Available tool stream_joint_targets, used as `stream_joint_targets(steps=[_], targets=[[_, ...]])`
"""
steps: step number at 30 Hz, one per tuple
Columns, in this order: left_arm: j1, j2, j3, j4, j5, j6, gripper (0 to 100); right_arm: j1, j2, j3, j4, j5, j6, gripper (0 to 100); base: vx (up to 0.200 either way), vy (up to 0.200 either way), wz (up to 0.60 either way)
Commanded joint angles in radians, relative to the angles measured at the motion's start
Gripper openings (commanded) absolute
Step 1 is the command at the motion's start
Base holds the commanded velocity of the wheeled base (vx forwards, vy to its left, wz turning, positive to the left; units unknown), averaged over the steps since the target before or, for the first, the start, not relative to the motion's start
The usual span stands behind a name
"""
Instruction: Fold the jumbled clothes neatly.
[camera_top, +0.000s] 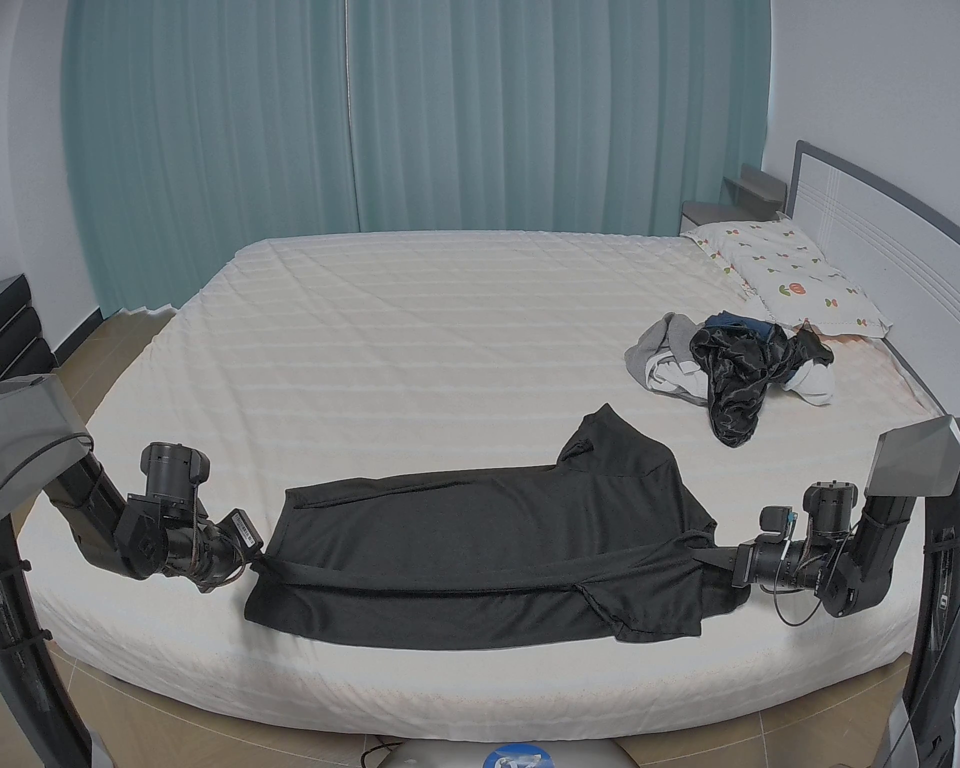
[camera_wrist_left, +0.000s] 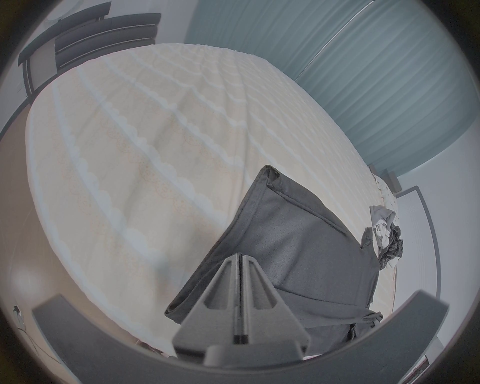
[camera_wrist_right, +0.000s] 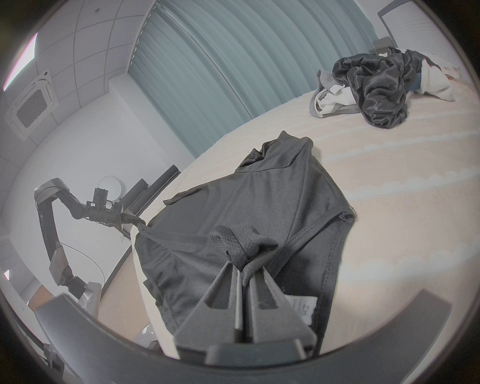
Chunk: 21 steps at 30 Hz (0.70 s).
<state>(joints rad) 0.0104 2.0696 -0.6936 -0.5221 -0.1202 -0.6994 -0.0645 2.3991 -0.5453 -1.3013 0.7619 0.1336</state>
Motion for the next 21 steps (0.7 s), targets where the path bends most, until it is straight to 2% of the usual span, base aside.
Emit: stream_joint_targets(steps=[1,2,8,12,15,21], targets=[[0.013,-0.048,0.019,0.001,0.001,0.001,0,-0.006,-0.043,0.051,-0.019,0.004,0.011,0,0.0,0.0,0.0],[0.013,-0.075,0.04,0.002,0.001,0.009,0,-0.009,-0.049,0.097,-0.084,0.017,0.02,0,0.0,0.0,0.0],[0.013,-0.112,0.071,0.004,0.001,0.044,0,-0.018,-0.054,0.189,-0.184,0.034,0.021,0,0.0,0.0,0.0],[0.013,-0.14,0.075,0.062,0.001,0.07,0,-0.021,-0.069,0.237,-0.247,0.046,0.054,0,0.0,0.0,0.0],[0.013,-0.181,0.074,0.131,-0.006,0.1,0,-0.023,-0.098,0.269,-0.26,0.053,0.093,0,0.0,0.0,0.0],[0.013,-0.223,0.077,0.186,-0.006,0.127,0,-0.037,-0.138,0.332,-0.26,0.086,0.096,0,0.0,0.0,0.0]])
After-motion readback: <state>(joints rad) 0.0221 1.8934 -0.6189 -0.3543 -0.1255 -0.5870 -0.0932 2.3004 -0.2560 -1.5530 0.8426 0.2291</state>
